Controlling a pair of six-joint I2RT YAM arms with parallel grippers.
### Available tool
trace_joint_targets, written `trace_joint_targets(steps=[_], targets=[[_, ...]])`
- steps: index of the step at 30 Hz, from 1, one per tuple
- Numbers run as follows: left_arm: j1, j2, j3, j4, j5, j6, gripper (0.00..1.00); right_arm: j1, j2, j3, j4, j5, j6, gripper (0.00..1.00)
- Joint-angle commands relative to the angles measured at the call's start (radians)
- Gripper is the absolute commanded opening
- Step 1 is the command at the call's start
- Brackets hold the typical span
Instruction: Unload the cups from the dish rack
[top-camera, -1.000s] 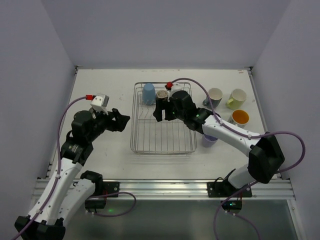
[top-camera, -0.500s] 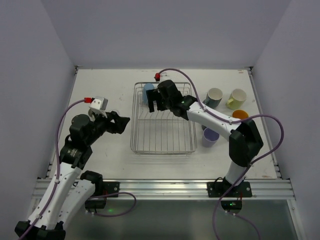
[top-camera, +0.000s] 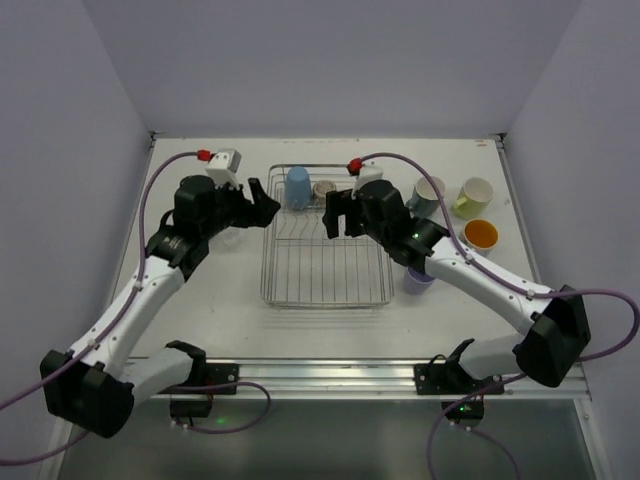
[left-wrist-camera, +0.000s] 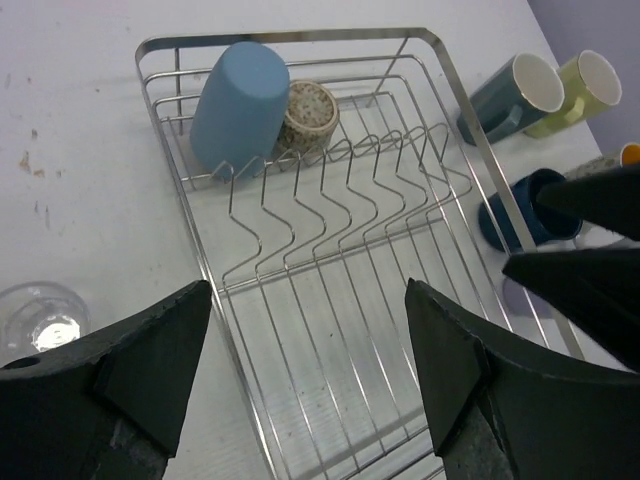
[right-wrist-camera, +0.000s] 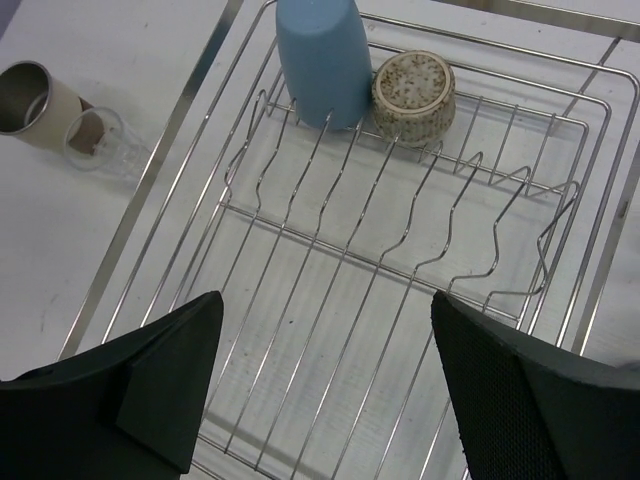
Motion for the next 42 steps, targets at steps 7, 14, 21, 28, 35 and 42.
trace_joint_targets(steps=[7, 14, 21, 28, 35, 42], targets=[[-0.113, 0.455, 0.371, 0.064, -0.286, 0.021, 0.84, -0.003, -0.212, -0.183, 0.080, -0.058, 0.023, 0.85], [-0.142, 0.664, 0.539, 0.087, -0.383, 0.096, 0.88, -0.010, -0.285, -0.230, 0.095, -0.068, 0.023, 0.85], [-0.146, 0.804, 0.602, 0.090, -0.390, 0.139, 0.87, -0.013, -0.291, -0.247, 0.117, -0.098, 0.033, 0.85], [-0.156, 0.893, 0.628, 0.101, -0.446, 0.179, 0.84, -0.013, -0.288, -0.253, 0.129, -0.109, 0.033, 0.85], [-0.156, 0.949, 0.669, 0.129, -0.449, 0.216, 0.72, -0.013, -0.274, -0.261, 0.169, -0.166, 0.043, 0.84], [-0.156, 0.934, 0.652, 0.147, -0.454, 0.219, 0.48, -0.011, -0.265, -0.259, 0.180, -0.190, 0.050, 0.84]])
